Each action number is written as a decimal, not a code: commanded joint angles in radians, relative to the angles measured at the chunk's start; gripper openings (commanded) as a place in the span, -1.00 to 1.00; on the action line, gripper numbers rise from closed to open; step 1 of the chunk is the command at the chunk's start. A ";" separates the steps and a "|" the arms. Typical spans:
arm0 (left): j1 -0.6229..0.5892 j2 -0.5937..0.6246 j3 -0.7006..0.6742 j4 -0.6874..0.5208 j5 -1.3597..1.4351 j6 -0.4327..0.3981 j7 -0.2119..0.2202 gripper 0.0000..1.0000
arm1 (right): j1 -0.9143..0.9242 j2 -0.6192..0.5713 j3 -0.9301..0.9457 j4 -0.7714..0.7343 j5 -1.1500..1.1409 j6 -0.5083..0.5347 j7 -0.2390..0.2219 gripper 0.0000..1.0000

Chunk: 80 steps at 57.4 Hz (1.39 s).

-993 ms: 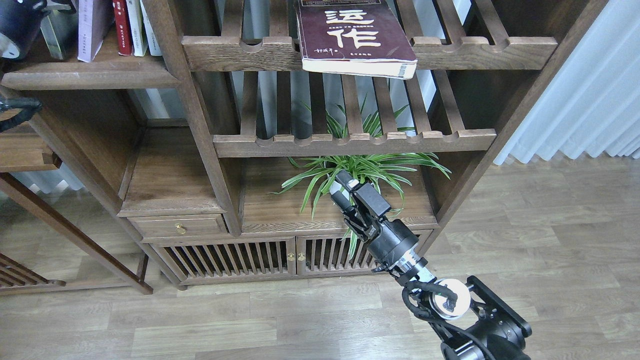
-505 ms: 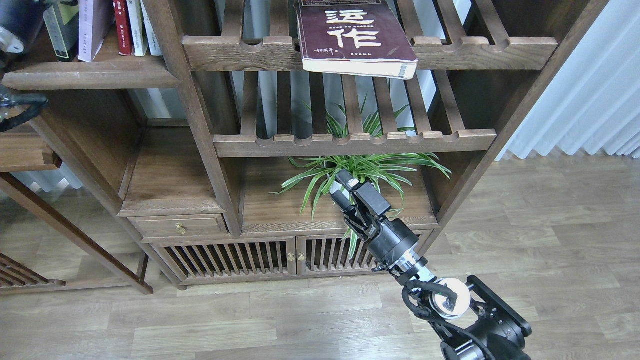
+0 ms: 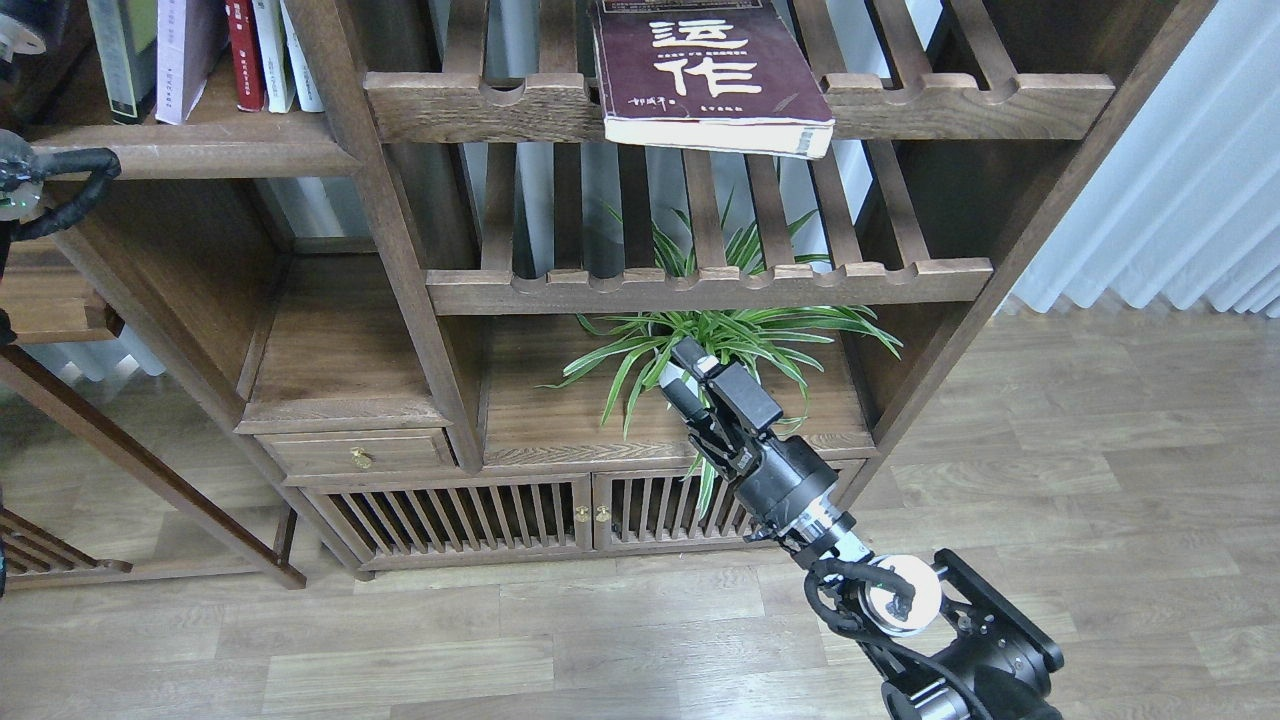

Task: Organize books on shelf

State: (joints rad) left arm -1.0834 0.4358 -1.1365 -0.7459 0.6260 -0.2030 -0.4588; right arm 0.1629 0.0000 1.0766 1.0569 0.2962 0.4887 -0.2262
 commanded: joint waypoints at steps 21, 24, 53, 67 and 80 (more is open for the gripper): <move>0.315 0.132 -0.247 -0.299 -0.212 -0.286 0.011 -0.21 | -0.052 -0.003 0.092 0.185 0.004 0.000 -0.001 0.85; 0.336 0.130 -0.265 -0.302 -0.247 -0.286 0.009 -0.16 | -0.065 -0.017 0.092 0.221 0.004 0.000 -0.001 0.85; 0.641 -0.006 -0.279 -0.569 -0.425 -0.286 0.049 0.39 | -0.019 -0.012 0.098 0.276 0.006 0.000 0.019 0.83; 0.723 -0.170 -0.267 -0.573 -0.425 -0.286 0.215 0.60 | 0.084 0.000 0.097 0.273 0.004 0.000 0.067 0.83; 0.767 -0.344 -0.224 -0.573 -0.423 -0.286 0.307 0.75 | 0.119 -0.003 0.098 0.222 0.001 -0.027 0.068 0.84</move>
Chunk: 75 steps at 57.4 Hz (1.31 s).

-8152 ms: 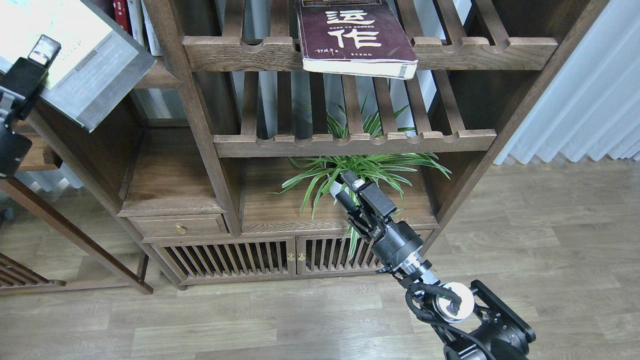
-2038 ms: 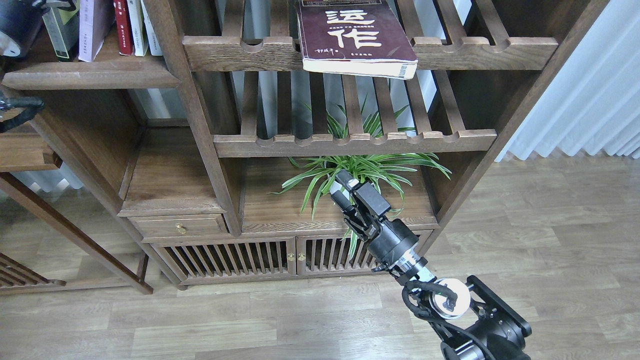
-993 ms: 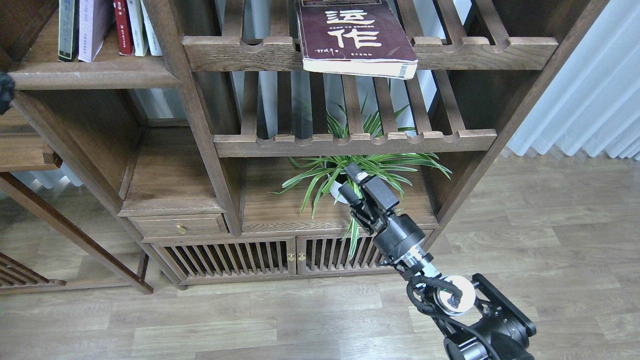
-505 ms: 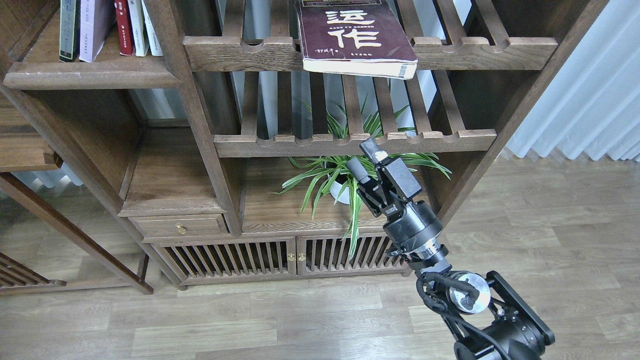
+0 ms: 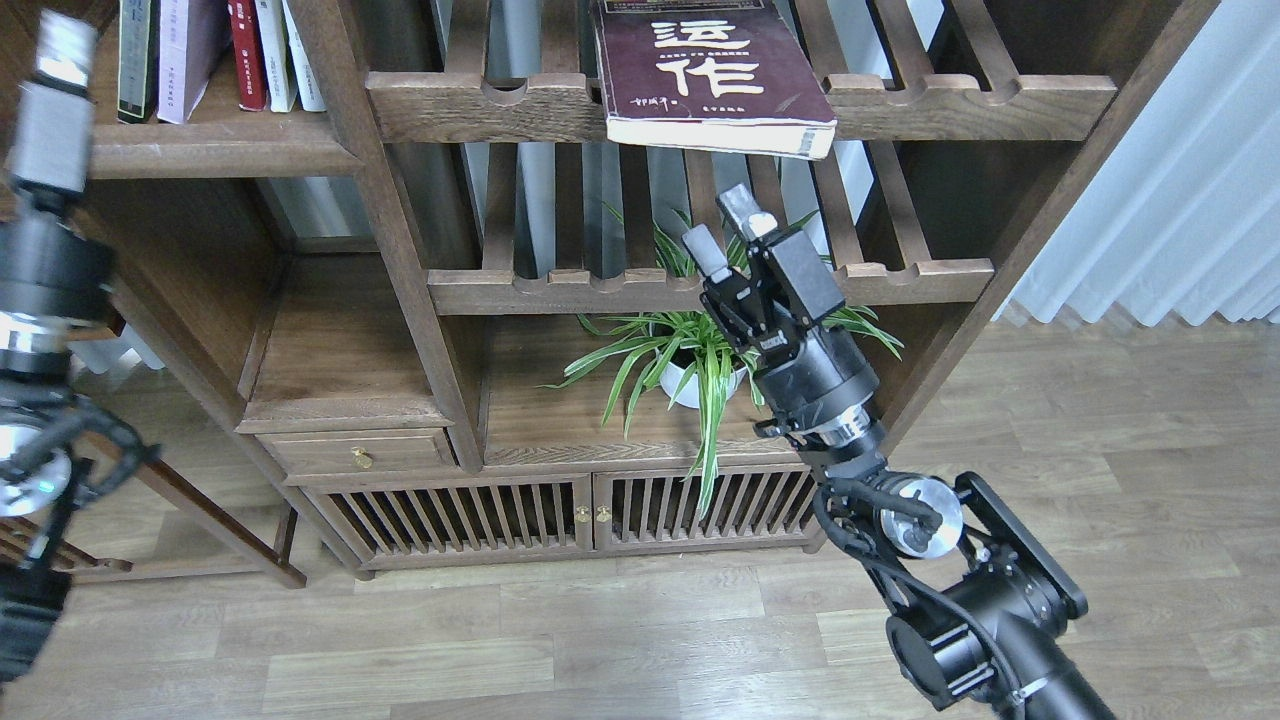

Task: Organize books on shelf
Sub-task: 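Reach the right gripper up to the red book's top edge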

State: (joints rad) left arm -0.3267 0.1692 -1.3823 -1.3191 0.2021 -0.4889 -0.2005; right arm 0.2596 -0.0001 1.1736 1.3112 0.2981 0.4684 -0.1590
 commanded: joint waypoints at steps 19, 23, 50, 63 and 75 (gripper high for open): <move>0.000 -0.169 0.106 0.001 0.002 0.000 0.136 0.75 | 0.073 -0.003 0.001 -0.066 -0.002 -0.034 0.003 0.84; -0.005 -0.169 0.146 0.004 0.003 0.000 0.138 0.75 | 0.101 -0.001 0.003 -0.075 -0.002 -0.048 0.004 0.84; -0.038 -0.169 0.195 0.006 0.007 0.000 0.139 0.75 | 0.167 -0.005 0.004 -0.104 -0.001 -0.120 0.044 0.84; -0.038 -0.169 0.195 0.006 0.008 0.000 0.141 0.75 | 0.198 -0.006 0.004 -0.112 0.001 -0.159 0.053 0.84; -0.038 -0.169 0.195 0.014 0.007 0.000 0.170 0.75 | 0.221 -0.006 0.012 -0.125 0.003 -0.191 0.053 0.84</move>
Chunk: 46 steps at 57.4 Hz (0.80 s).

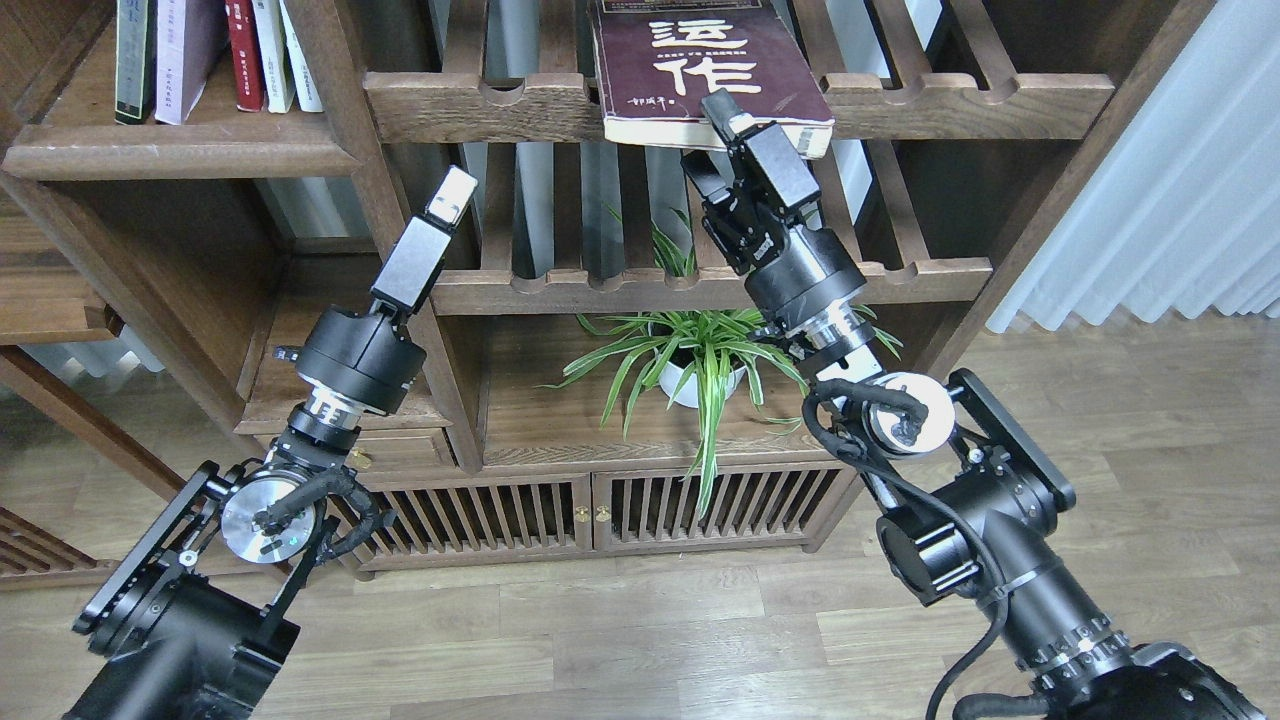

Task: Organize books on shelf
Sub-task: 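Reach the right gripper up to the red book's top edge, then push the red book's top edge with the right gripper to tip it outward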

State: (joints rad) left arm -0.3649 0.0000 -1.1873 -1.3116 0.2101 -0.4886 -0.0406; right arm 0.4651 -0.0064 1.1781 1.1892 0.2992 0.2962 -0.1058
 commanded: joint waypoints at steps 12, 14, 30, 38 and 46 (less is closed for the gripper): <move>0.001 0.000 -0.002 0.008 -0.001 0.000 0.010 0.75 | 0.050 0.002 0.029 -0.003 0.001 -0.084 0.000 0.84; 0.001 0.000 -0.002 0.008 -0.001 0.000 0.010 0.75 | 0.053 0.002 0.032 -0.003 0.001 -0.092 0.000 0.84; 0.000 0.000 -0.002 0.015 -0.001 0.000 0.010 0.75 | 0.076 0.002 0.035 -0.019 0.001 -0.098 0.000 0.79; 0.000 0.000 -0.002 0.017 -0.001 0.000 0.010 0.75 | 0.078 -0.003 0.034 -0.019 0.000 -0.114 -0.002 0.69; 0.001 0.000 -0.005 0.017 -0.001 0.000 0.010 0.75 | 0.081 -0.003 0.032 -0.019 -0.003 -0.147 -0.002 0.60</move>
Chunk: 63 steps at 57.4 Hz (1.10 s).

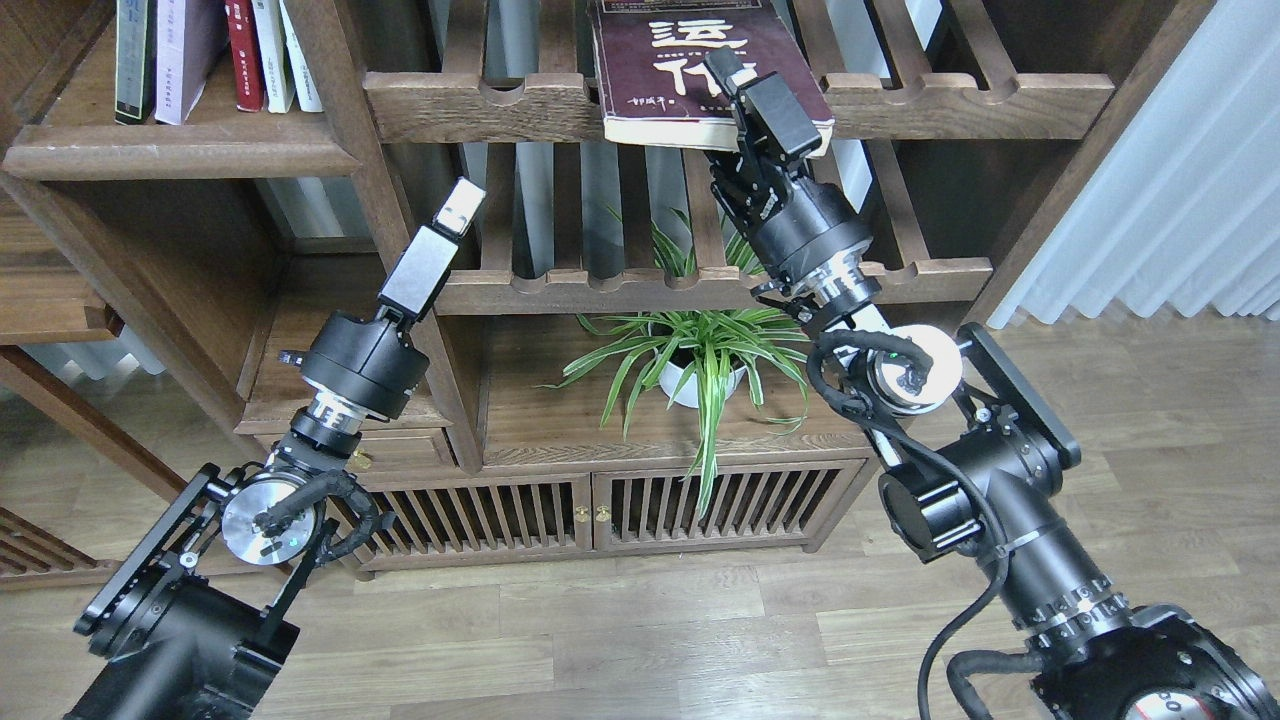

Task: Organize books on shelf
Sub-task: 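Push the red book's top edge with the right gripper to tip it outward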

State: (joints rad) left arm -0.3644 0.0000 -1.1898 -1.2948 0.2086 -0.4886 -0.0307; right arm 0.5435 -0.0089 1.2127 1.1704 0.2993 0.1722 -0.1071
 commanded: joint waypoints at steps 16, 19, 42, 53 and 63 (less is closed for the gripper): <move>0.001 0.000 -0.007 0.000 -0.001 0.000 -0.002 0.75 | 0.006 0.000 -0.007 0.000 -0.003 -0.028 0.000 0.19; 0.001 0.000 -0.007 0.000 -0.001 0.000 -0.002 0.75 | 0.006 0.000 -0.004 -0.001 -0.003 -0.027 0.000 0.08; -0.001 0.000 -0.014 0.000 -0.003 0.000 -0.002 0.75 | 0.003 0.006 0.002 -0.020 -0.002 0.050 0.003 -0.67; -0.001 0.000 -0.021 0.006 -0.005 0.000 -0.002 0.75 | 0.001 0.009 0.001 -0.060 0.000 0.181 0.001 -0.91; -0.001 0.000 -0.019 0.017 -0.005 0.000 -0.014 0.75 | -0.004 0.009 0.002 -0.058 0.020 0.257 -0.002 -0.91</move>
State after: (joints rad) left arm -0.3652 0.0000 -1.2103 -1.2798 0.2027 -0.4886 -0.0423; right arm 0.5443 0.0000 1.2146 1.1112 0.3066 0.3768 -0.1059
